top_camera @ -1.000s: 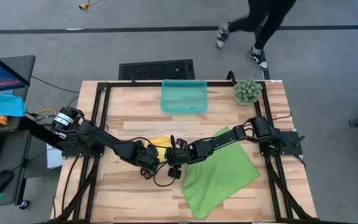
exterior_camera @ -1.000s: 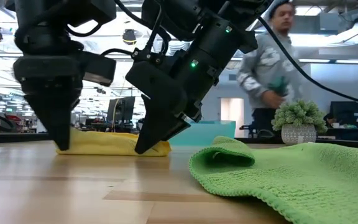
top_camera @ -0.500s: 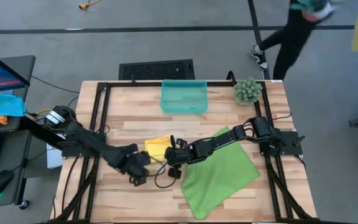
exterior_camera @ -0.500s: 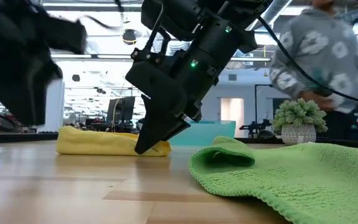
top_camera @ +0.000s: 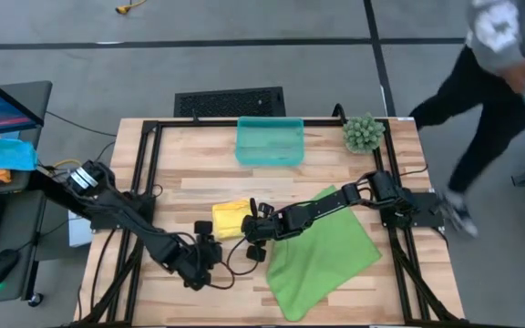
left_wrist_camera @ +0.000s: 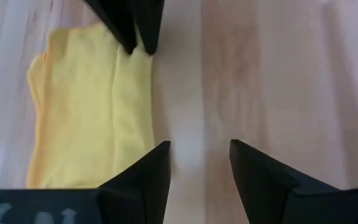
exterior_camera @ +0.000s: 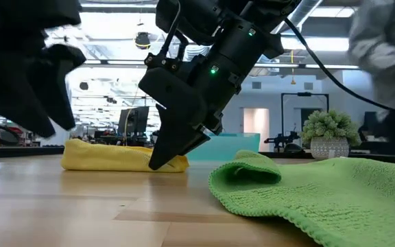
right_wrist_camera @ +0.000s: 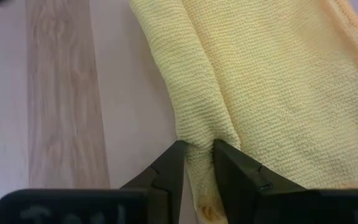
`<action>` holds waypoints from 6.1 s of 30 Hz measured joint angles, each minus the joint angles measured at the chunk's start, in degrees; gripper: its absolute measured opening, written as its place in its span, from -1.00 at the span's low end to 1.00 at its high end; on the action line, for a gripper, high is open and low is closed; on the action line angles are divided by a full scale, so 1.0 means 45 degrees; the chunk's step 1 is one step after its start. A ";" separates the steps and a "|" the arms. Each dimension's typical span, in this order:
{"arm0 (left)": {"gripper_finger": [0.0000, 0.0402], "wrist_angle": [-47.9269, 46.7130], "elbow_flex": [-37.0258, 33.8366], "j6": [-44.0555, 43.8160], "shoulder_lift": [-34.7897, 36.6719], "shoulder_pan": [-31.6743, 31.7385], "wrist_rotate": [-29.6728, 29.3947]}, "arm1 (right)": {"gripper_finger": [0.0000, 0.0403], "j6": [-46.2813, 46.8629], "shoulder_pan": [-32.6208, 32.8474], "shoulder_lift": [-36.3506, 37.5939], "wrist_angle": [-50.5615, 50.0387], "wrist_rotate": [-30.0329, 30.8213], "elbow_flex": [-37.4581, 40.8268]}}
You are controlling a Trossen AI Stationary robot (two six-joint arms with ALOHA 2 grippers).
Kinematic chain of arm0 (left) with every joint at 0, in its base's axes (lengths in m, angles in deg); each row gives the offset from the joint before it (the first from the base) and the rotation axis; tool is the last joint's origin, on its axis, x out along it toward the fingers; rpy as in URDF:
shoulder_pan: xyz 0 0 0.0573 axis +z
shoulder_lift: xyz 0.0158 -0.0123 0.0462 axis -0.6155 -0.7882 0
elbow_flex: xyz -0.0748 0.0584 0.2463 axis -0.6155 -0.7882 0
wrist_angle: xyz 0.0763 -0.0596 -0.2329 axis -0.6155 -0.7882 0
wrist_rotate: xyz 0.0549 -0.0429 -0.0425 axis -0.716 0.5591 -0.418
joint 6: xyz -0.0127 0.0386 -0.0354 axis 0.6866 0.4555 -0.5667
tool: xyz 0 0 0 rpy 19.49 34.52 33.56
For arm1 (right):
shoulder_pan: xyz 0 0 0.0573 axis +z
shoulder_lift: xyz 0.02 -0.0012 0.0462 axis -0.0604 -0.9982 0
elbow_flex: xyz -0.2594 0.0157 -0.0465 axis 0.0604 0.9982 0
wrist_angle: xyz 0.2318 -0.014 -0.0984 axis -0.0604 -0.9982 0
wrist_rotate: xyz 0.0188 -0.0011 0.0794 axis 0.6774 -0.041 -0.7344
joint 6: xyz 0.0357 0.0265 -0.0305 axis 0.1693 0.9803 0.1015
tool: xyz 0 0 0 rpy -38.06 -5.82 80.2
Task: Roll microfiber towels into tight, uniform cylinder then place into a basket
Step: Roll the yellow microfiber towel
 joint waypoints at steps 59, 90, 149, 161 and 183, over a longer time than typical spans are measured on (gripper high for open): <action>-0.22 0.2242 -0.2293 -0.0402 0.0024 0.2931 0.2866 | -0.45 -0.1036 0.0015 0.0308 -0.0300 -0.0193 -0.0024; -0.22 0.2242 -0.2312 -0.0515 -0.0005 0.2931 0.3095 | -0.45 -0.5792 0.2461 0.2200 -0.1600 0.3162 0.0061; -0.22 0.2199 -0.2302 -0.0520 0.0005 0.2911 0.3096 | -0.10 -0.6907 0.0470 0.0748 0.1791 0.1010 0.1673; -0.22 0.2194 -0.2302 -0.0510 0.0005 0.2906 0.3100 | -0.16 -0.6482 0.0489 0.0636 -0.0989 0.1099 0.0126; -0.22 0.2184 -0.2297 -0.0482 0.0005 0.2901 0.3105 | -0.20 -0.4445 -0.0604 0.0344 -0.1301 0.0718 -0.0121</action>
